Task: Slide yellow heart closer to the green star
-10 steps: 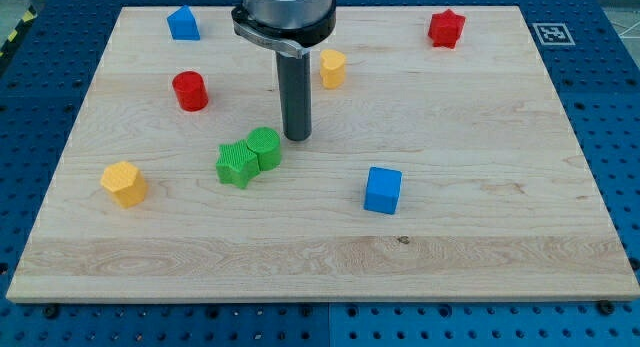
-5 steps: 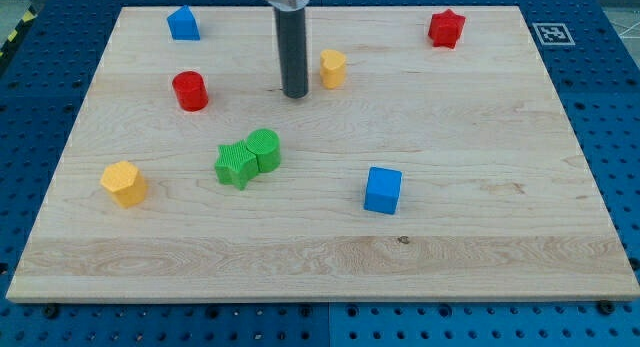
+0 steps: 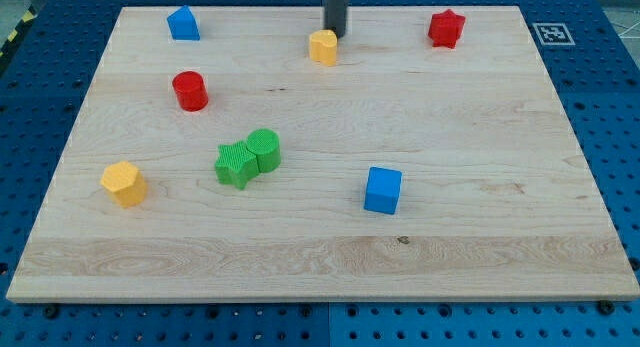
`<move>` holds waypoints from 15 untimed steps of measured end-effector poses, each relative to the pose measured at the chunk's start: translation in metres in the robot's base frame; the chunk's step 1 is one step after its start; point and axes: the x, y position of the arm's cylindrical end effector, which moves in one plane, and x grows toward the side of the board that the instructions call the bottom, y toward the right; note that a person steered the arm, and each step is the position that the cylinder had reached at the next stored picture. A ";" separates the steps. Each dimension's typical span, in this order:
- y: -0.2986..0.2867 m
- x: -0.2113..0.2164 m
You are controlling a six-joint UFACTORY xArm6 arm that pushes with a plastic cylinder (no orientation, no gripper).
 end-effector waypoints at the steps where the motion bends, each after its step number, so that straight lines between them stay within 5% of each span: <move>1: 0.000 0.039; 3: 0.082 0.073; 5: 0.023 0.113; 8: -0.080 0.117; 10: -0.056 0.128; 13: -0.140 0.160; 15: -0.107 0.148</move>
